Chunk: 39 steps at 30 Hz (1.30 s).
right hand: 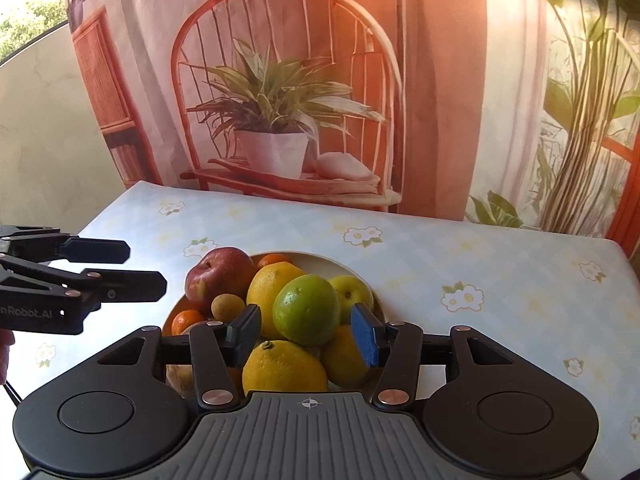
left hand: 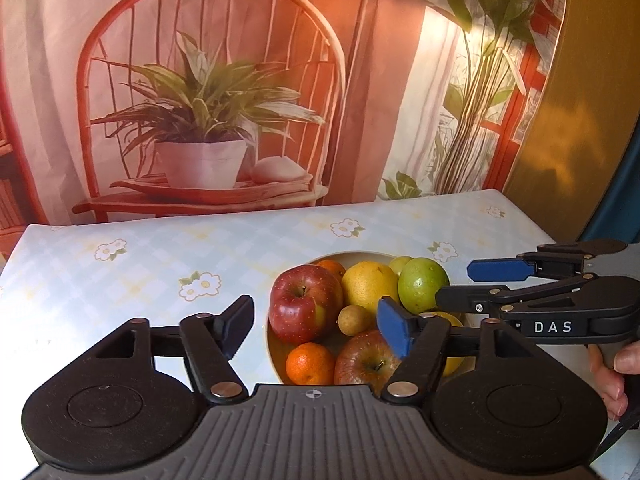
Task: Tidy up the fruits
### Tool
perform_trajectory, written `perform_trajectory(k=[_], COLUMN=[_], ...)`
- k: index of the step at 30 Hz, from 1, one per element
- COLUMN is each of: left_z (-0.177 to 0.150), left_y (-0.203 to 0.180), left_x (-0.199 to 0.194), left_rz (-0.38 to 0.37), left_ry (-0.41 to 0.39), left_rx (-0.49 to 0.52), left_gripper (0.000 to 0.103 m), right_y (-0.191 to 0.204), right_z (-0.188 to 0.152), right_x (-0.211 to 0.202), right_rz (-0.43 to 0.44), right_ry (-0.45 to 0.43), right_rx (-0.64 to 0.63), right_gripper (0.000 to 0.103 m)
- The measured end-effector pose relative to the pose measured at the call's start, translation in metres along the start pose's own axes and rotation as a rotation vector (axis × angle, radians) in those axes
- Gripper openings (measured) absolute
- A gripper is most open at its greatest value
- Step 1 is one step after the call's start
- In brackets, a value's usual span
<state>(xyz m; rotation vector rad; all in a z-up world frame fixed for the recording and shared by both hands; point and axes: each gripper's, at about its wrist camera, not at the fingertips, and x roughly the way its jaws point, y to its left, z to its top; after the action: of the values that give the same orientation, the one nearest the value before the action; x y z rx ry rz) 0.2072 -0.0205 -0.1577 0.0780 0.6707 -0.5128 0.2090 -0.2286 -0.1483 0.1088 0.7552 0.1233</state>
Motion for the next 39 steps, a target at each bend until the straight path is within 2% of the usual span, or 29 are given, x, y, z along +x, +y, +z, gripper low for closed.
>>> perform_trajectory(k=[1, 5, 6, 9, 13, 25, 39], left_z=[0.0, -0.001, -0.001, -0.003, -0.009, -0.024, -0.037], left_y=[0.001, 0.0, 0.0, -0.003, -0.009, -0.025, -0.043], left_x=[-0.006, -0.03, -0.036, -0.053, -0.082, -0.159, -0.19], left_rz=[0.004, 0.013, 0.012, 0.018, 0.018, 0.086, 0.127], left_ry=[-0.007, -0.029, -0.03, -0.034, -0.061, -0.16, -0.22], left_rx=[-0.008, -0.024, -0.026, -0.047, -0.056, -0.056, -0.026], left_gripper=[0.08, 0.092, 0.093, 0.094, 0.095, 0.096, 0.096], right_y=[0.001, 0.005, 0.007, 0.012, 0.021, 0.044, 0.052], right_z=[-0.001, -0.006, -0.008, -0.011, -0.016, -0.024, -0.033], right_x=[-0.005, -0.027, -0.034, -0.054, -0.081, -0.154, -0.193], right_rz=[-0.005, -0.025, -0.035, -0.052, -0.08, -0.06, -0.052], right_ry=[-0.003, -0.024, -0.032, -0.059, -0.078, -0.167, -0.225], right_rx=[0.007, 0.022, 0.026, 0.032, 0.033, 0.045, 0.041], right_gripper=[0.053, 0.077, 0.087, 0.103, 0.103, 0.103, 0.103])
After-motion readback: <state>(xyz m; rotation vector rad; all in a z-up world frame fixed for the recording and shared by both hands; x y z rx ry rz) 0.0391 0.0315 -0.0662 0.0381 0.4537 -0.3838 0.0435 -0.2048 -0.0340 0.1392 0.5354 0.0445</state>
